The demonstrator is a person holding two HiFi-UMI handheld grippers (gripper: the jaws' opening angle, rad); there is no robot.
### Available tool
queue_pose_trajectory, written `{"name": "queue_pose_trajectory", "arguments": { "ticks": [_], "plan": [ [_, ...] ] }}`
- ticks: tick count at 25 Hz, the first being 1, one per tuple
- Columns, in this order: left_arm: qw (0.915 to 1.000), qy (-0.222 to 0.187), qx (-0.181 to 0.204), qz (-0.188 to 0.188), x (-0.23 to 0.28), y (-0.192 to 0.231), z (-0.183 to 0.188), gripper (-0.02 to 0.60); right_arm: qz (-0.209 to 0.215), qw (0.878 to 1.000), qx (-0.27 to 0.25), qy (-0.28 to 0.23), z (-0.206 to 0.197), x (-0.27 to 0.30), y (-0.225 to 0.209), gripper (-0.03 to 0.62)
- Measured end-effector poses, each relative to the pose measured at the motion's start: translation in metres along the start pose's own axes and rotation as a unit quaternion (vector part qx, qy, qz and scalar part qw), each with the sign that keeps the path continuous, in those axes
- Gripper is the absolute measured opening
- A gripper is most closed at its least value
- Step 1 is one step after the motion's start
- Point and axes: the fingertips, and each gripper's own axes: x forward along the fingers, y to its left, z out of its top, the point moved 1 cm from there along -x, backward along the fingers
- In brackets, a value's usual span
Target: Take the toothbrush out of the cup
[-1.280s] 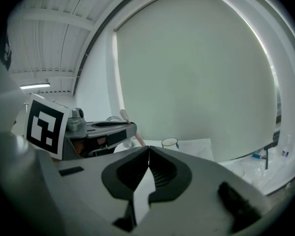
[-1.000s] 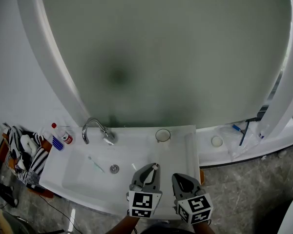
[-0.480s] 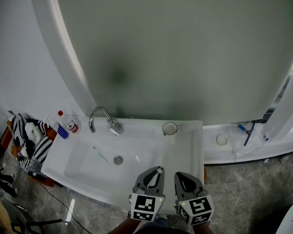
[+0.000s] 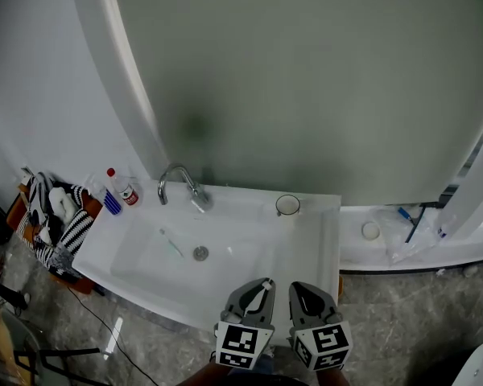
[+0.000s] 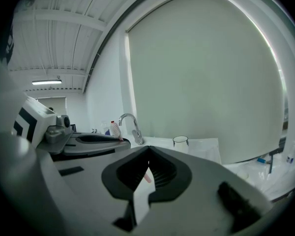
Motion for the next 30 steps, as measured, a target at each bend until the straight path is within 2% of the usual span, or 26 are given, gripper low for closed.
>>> {"name": "queue_pose_trajectory", "arguments": {
  "ticks": [8,30],
  "plan": [
    [0.9999,-0.003,-0.014,0.001,-0.018,-0.016,-0.002,0.026,0.02,1.0,-0.011,0.009,-0.003,-0.011,0.01,0.011],
    [0.9999,-0.009,-0.006,-0.01,-0.018,-0.03,0.002,0.026,0.013,1.0,-0.008,0.004,-0.003,-0.022,0.005,0.011]
  ]
}}
